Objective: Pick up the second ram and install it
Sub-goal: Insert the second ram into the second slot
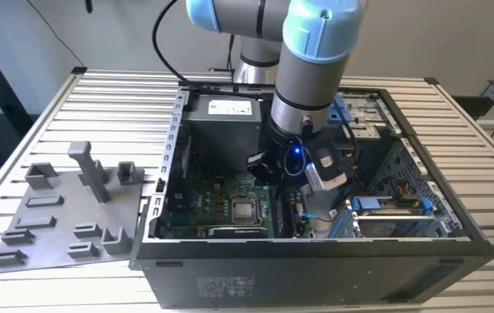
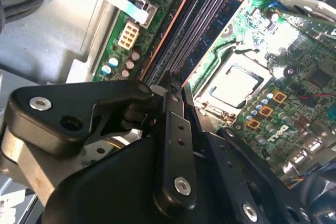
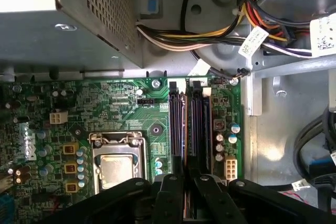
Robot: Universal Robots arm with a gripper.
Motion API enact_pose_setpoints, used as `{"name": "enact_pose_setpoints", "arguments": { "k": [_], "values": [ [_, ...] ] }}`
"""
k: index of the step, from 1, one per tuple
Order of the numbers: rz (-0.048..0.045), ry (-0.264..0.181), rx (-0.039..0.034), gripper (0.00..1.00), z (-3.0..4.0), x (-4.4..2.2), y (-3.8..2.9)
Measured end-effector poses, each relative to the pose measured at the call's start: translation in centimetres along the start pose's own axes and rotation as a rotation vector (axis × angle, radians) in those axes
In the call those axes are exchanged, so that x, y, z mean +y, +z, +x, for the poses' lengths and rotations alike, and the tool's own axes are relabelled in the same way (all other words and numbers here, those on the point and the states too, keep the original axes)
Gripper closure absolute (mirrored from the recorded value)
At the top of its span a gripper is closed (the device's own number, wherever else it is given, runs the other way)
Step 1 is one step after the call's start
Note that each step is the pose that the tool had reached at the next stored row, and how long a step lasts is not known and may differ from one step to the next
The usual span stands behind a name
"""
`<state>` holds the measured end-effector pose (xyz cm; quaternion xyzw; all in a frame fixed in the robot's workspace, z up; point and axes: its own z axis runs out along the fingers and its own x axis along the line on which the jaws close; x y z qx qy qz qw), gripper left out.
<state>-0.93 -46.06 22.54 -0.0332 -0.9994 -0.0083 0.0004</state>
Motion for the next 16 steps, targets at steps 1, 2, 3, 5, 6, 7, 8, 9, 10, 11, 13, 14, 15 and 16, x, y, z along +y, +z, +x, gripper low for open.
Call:
{"name": "enact_pose_setpoints", "arguments": {
  "k": [1,2,3,5,6,7,8,9,10,11,13,14,15,16],
  "values": [
    [0.0,0.0,0.0,0.85,0.0,-0.01,0.0],
    [0.0,0.0,0.0,0.85,0.0,-0.01,0.01],
    [0.0,0.0,0.0,0.85,0.0,-0.02,0.02],
    [0.0003,0.0,0.0,0.85,-0.03,-0.02,0.06],
    [0.0007,0.0,0.0,0.85,-0.07,-0.02,0.08],
    [0.0009,0.0,0.0,0.85,-0.12,-0.01,0.08],
    [0.0007,0.0,0.0,0.85,-0.16,-0.02,0.1],
    [0.0006,0.0,0.0,0.85,-0.18,-0.03,0.13],
    [0.0008,0.0,0.0,0.85,-0.23,-0.03,0.14],
    [0.0009,-0.001,0.0,0.85,-0.3,-0.03,0.16],
    [0.0006,-0.002,0.0,0.85,-0.38,-0.05,0.23],
    [0.0008,-0.002,0.0,0.85,-0.41,-0.07,0.29],
    [0.0008,-0.003,0.0,0.85,-0.41,-0.1,0.35],
    [0.0007,-0.003,-0.0001,0.85,-0.41,-0.11,0.44]
  ]
}}
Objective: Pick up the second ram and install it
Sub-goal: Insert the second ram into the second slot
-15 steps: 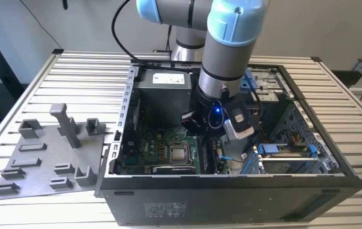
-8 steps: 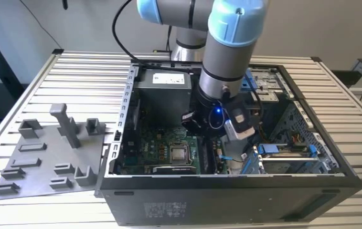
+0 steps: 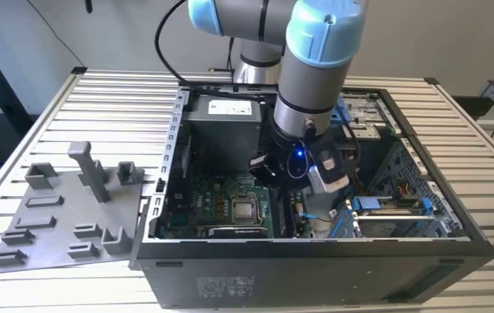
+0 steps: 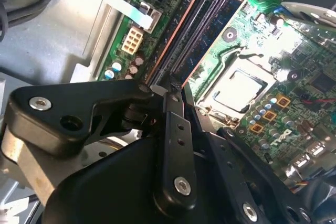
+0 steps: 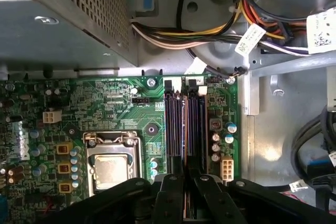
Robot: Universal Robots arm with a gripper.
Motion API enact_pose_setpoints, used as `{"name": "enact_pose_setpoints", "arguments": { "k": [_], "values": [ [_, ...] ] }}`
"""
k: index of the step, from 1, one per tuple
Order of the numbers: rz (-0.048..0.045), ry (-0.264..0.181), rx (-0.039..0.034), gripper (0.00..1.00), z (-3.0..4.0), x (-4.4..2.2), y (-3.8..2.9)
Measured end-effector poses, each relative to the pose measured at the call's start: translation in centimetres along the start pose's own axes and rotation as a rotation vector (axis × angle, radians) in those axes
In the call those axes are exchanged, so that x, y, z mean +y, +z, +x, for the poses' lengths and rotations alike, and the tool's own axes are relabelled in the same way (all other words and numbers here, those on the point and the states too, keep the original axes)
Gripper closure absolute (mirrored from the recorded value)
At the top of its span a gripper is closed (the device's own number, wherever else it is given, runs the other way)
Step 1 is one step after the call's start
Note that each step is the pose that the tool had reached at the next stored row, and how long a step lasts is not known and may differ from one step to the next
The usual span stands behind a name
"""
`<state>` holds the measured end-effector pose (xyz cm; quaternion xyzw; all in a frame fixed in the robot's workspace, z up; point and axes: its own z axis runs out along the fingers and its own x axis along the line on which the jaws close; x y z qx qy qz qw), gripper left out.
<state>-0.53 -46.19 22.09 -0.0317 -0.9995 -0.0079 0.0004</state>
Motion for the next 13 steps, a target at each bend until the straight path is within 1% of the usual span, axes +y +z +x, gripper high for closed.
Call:
{"name": "enact_pose_setpoints", "arguments": {
  "k": [9,13],
  "values": [
    [0.0001,-0.002,0.0001,0.85,-0.01,-0.02,0.07],
    [0.0003,-0.009,0.0002,0.85,0.13,-0.03,0.1]
  ]
}}
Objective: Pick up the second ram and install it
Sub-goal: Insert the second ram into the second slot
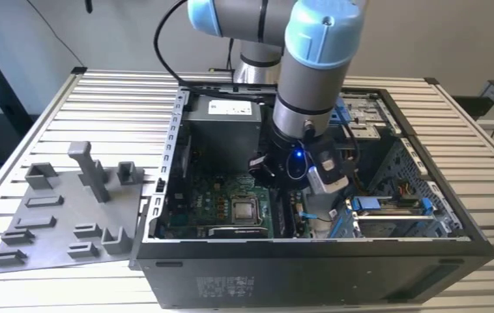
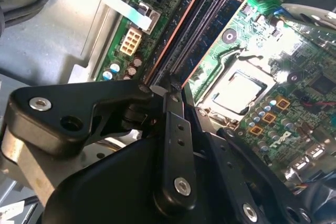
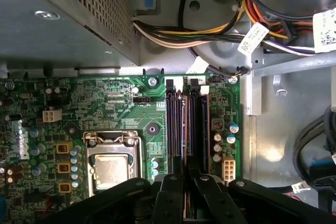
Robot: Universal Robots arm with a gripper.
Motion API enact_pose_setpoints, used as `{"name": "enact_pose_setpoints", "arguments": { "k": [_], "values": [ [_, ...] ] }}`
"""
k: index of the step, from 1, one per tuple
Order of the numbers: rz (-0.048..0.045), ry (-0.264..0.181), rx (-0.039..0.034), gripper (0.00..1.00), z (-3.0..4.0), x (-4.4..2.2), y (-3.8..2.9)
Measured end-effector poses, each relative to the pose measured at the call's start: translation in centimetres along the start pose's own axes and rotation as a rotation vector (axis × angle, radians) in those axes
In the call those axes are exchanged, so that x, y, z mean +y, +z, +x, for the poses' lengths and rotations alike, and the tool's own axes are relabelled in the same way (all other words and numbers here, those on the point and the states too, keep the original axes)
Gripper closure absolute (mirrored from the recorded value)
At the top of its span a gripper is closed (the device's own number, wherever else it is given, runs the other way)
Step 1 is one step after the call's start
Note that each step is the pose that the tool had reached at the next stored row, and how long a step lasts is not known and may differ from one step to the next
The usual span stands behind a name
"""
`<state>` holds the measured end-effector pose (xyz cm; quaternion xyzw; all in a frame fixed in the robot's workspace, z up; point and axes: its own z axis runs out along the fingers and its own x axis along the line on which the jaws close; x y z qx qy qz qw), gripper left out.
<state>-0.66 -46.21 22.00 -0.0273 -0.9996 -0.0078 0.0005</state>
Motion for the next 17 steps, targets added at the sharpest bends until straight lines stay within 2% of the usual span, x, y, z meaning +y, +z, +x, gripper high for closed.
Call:
{"name": "enact_pose_setpoints", "arguments": {
  "k": [7,13,17],
  "values": [
    [0.0002,-0.012,0.0002,0.85,0.25,-0.01,0.23],
    [-0.0002,-0.017,0.0002,0.85,0.26,0.02,0.66],
    [-0.0001,-0.018,0.0002,0.85,0.26,0.07,0.69]
  ]
}}
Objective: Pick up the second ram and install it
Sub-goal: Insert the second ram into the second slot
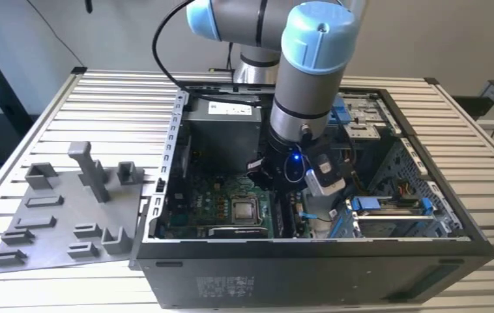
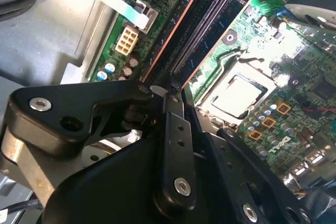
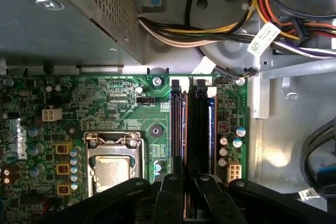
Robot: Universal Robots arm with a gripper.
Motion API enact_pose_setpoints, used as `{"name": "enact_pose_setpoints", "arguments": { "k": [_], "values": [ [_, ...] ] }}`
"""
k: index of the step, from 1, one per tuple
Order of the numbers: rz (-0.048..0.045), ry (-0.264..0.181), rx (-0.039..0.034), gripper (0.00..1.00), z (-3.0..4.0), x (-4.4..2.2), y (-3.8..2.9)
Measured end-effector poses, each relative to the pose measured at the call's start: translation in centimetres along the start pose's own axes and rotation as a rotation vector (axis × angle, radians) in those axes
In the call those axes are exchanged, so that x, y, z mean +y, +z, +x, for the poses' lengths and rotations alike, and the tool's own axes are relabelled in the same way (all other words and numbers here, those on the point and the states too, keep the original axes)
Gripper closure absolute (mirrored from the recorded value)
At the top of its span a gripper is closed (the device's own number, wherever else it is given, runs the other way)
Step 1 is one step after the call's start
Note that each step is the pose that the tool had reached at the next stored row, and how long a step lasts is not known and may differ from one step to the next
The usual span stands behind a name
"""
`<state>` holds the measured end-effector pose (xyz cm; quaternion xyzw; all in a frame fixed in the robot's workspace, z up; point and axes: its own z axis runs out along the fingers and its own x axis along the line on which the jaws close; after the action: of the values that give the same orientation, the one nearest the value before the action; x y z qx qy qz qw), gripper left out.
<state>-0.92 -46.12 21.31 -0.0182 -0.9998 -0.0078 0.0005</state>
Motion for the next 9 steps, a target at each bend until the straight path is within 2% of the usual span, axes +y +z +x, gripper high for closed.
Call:
{"name": "enact_pose_setpoints", "arguments": {
  "k": [9],
  "values": [
    [-0.0002,-0.012,0.0001,0.85,-0.01,0.05,0.01]
  ]
}}
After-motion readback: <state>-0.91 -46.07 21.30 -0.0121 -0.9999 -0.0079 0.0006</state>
